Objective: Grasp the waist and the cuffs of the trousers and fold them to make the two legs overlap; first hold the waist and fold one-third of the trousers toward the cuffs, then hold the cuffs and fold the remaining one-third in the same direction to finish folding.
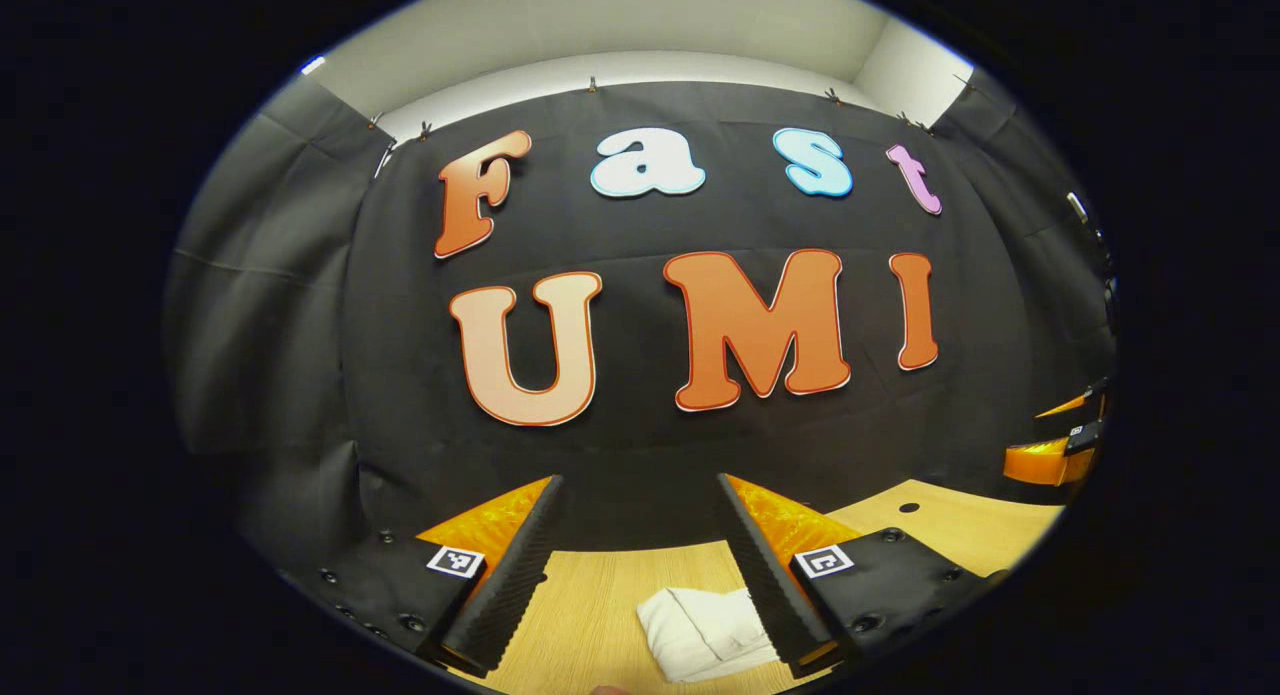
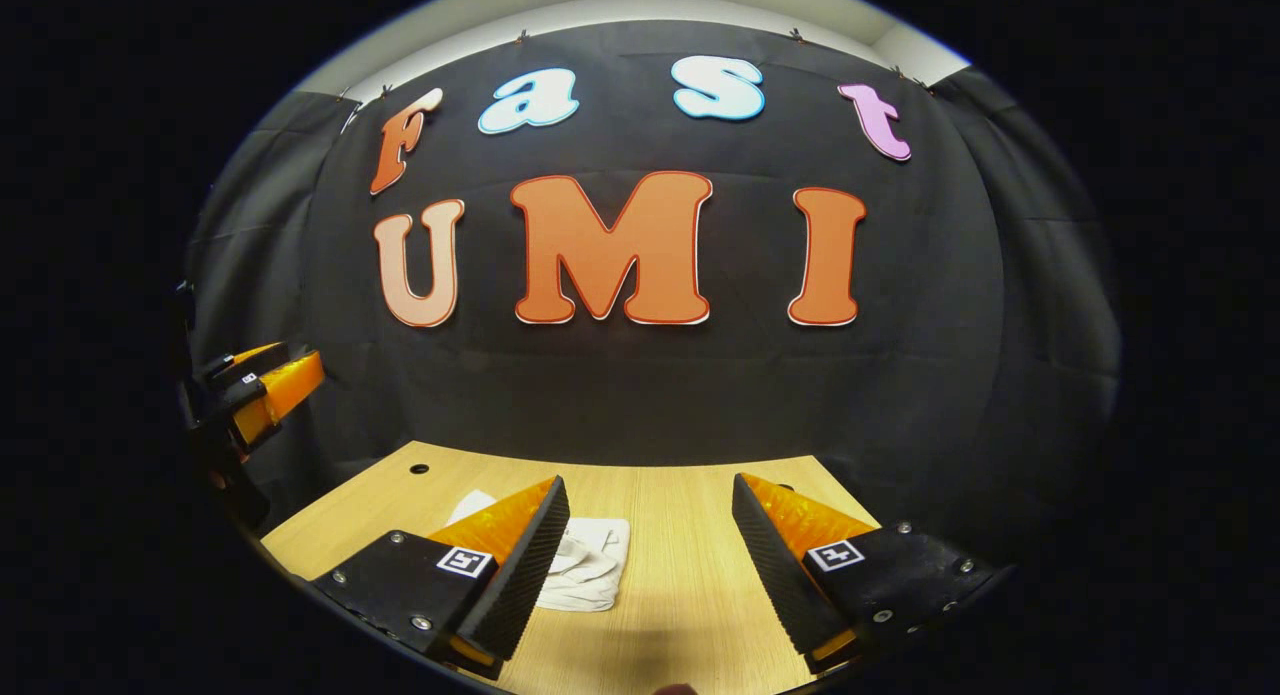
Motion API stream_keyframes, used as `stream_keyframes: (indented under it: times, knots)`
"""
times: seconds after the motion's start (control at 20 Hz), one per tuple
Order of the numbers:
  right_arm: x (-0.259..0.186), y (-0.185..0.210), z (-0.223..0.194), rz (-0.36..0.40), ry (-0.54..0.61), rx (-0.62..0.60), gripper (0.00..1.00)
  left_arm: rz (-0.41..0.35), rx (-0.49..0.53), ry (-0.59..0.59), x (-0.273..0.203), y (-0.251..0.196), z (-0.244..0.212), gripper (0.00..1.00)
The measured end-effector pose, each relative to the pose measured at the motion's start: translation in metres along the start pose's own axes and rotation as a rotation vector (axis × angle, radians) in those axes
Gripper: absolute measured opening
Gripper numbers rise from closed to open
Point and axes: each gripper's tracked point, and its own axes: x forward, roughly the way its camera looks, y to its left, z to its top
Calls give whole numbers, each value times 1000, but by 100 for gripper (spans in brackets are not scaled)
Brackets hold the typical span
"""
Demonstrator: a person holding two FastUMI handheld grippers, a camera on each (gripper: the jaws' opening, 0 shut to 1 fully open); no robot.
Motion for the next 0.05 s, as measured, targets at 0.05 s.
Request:
stream_keyframes:
  times: [0.05]
  knots:
    - [0,-2,0,-4,-1,0,99,-2,-2,0,0,-2,0,97]
